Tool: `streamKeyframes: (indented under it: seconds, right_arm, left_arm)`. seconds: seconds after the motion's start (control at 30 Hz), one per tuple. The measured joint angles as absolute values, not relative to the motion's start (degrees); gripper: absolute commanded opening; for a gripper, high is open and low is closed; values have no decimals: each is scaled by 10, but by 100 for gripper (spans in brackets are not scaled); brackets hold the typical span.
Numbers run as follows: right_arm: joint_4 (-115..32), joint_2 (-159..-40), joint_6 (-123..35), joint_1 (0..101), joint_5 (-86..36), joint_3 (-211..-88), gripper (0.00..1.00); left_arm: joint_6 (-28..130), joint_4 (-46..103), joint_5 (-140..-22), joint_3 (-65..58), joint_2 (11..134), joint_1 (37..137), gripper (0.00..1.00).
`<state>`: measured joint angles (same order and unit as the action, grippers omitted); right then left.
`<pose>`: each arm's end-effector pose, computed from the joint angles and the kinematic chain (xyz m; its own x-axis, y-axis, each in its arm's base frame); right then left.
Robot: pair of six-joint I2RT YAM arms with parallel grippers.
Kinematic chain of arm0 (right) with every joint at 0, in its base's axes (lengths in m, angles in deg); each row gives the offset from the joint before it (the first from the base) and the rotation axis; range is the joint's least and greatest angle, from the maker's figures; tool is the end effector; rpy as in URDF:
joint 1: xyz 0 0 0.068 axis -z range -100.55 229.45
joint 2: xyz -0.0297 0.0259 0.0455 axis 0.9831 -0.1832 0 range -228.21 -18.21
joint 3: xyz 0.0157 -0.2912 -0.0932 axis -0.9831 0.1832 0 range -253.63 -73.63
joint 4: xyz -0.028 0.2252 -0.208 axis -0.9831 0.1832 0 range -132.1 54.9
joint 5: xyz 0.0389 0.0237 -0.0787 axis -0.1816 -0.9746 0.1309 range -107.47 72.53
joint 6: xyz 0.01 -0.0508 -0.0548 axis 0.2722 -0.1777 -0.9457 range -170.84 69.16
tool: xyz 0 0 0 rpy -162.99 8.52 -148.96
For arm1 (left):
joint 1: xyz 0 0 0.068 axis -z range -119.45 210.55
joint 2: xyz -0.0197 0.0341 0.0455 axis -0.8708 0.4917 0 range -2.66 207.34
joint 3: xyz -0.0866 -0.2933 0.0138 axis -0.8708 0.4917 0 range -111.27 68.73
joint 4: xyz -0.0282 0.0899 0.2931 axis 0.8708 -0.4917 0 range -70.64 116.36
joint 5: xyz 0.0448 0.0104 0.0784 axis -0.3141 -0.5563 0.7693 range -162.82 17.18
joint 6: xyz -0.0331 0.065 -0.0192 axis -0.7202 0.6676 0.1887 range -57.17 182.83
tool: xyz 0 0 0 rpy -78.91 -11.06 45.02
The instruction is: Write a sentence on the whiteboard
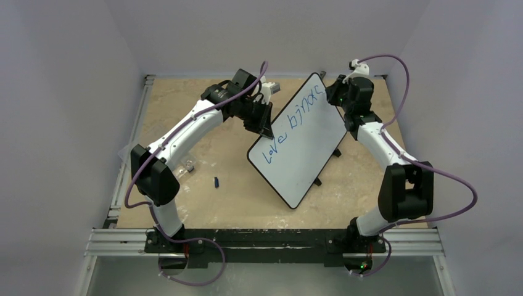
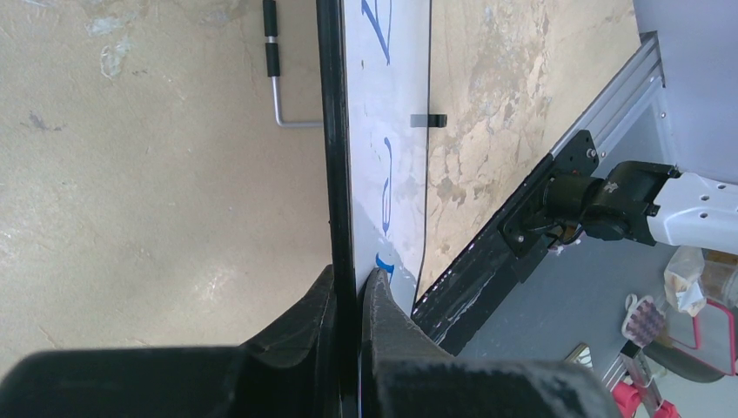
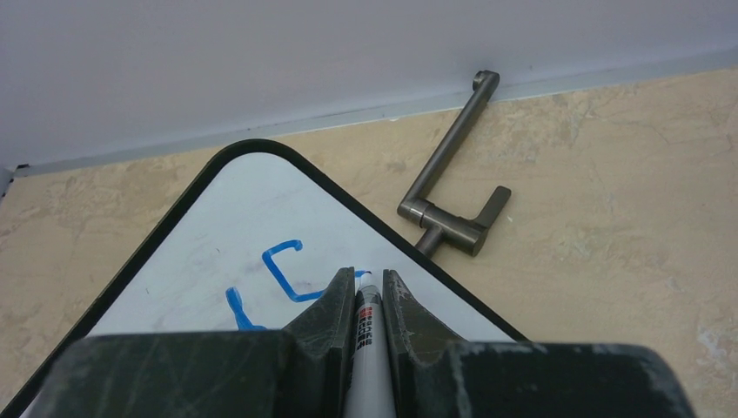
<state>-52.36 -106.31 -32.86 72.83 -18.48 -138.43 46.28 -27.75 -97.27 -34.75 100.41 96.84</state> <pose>0.4349 0.0515 0.3194 -0.2539 0.2812 -0.9254 -0.0567 0.9508 0.3045 0.3544 -0.2929 0.3598 -0.8325 0.2895 -0.4724 0.5207 0.7002 -0.4885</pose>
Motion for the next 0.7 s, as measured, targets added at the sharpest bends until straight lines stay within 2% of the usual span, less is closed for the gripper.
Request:
streamKeyframes:
  seconds: [0.7]
  right_arm:
    - [-527, -1024, -305, 729, -244, -1350, 0]
  left_arm:
    - [461, -279, -973, -348, 1004, 968, 0]
